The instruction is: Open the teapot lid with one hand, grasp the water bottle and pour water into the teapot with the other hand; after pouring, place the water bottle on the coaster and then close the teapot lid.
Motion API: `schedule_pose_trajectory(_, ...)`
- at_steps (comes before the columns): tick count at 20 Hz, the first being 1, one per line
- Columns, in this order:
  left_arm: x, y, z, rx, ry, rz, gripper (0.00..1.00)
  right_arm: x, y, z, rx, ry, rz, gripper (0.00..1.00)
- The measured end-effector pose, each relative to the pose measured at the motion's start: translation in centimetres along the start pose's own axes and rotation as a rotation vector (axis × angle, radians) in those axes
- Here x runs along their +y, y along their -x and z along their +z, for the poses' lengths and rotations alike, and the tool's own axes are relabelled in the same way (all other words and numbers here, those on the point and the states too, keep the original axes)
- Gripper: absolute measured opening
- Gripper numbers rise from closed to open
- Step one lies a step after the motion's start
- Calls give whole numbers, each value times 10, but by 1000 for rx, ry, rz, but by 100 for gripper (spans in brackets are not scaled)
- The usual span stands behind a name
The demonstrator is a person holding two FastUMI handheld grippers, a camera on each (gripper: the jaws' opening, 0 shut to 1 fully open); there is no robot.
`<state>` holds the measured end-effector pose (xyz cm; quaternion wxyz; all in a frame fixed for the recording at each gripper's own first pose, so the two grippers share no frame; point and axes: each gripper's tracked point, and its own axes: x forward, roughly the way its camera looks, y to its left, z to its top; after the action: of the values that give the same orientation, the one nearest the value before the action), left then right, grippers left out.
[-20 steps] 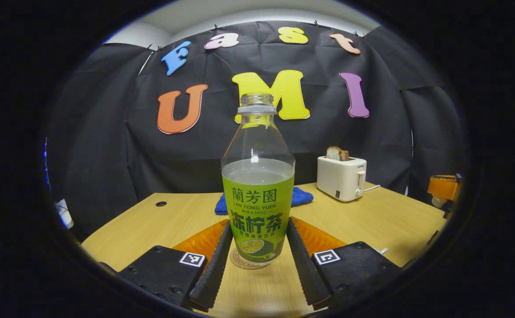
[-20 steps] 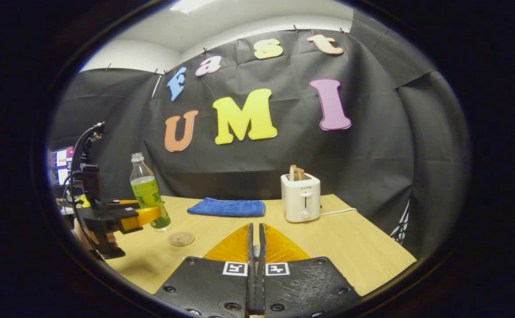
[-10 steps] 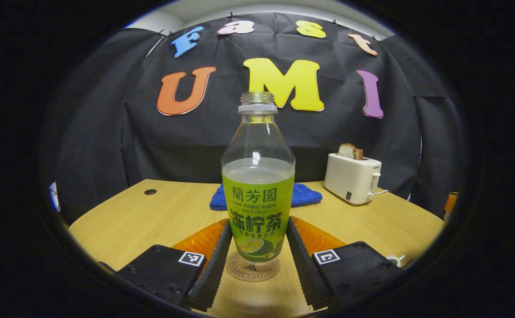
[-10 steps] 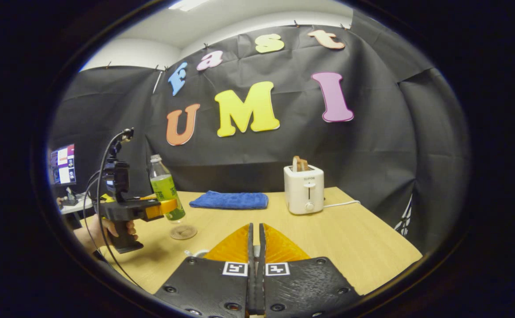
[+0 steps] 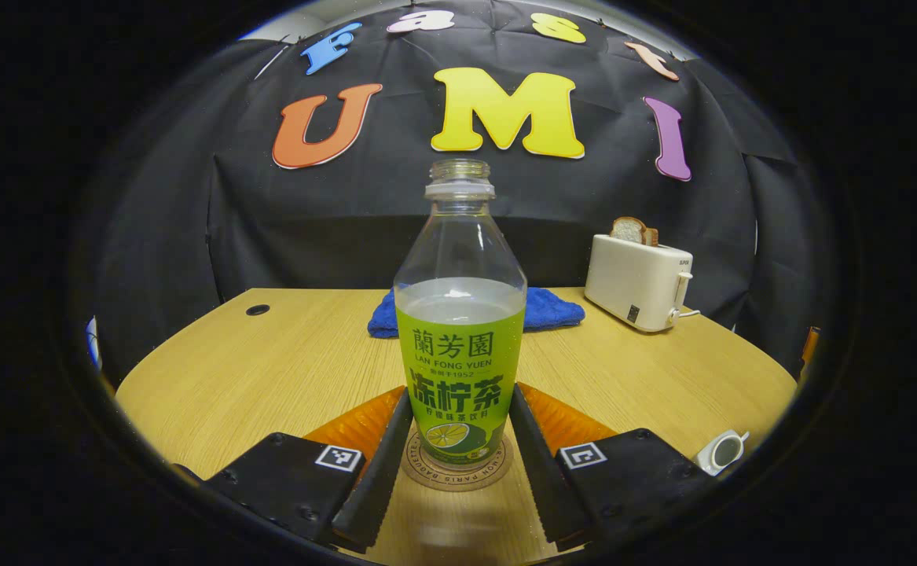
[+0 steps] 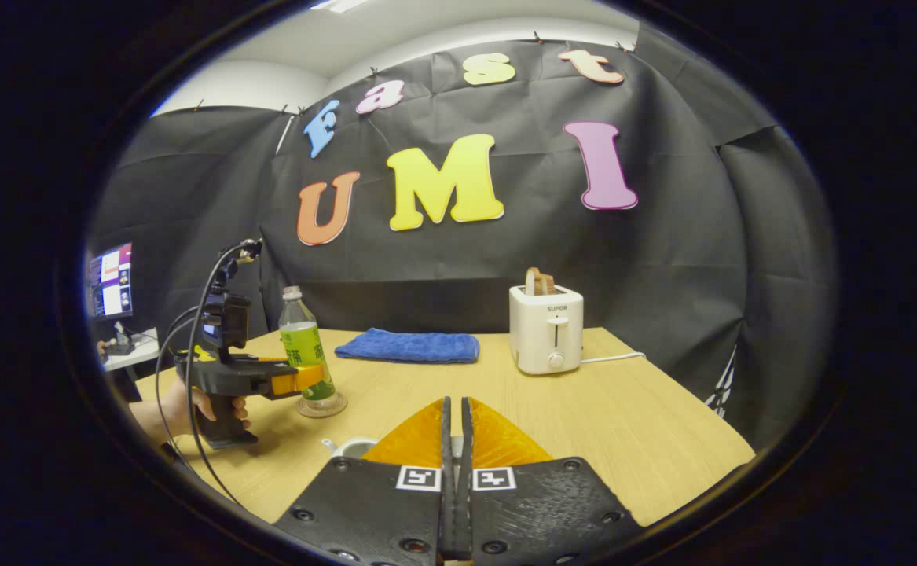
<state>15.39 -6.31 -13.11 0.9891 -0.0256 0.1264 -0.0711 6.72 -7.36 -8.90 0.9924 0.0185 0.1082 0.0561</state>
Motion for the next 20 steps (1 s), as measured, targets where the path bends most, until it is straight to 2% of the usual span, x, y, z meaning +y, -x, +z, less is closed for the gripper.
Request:
schedule_pose_trajectory(7, -3, -2, -10, 38, -25, 2, 80, 1, 1, -1, 2, -2, -1, 0)
schedule_pose_trajectory(8, -4, -2, -12, 43, -23, 3, 84, 1, 1, -1, 2, -3, -1, 0)
schedule_pose_trajectory(9, -4, -1, -11, 42, -16, 5, 100, 1, 1, -1, 1, -4, 0, 0)
schedule_pose_trajectory(16, 7, 27, -4, 20, 10, 52, 100, 9, 0, 6, -12, 9, 14, 0)
schedule_pose_trajectory(20, 18, 63, -12, 52, 26, 86, 100, 33, -11, 14, -27, 35, 63, 0)
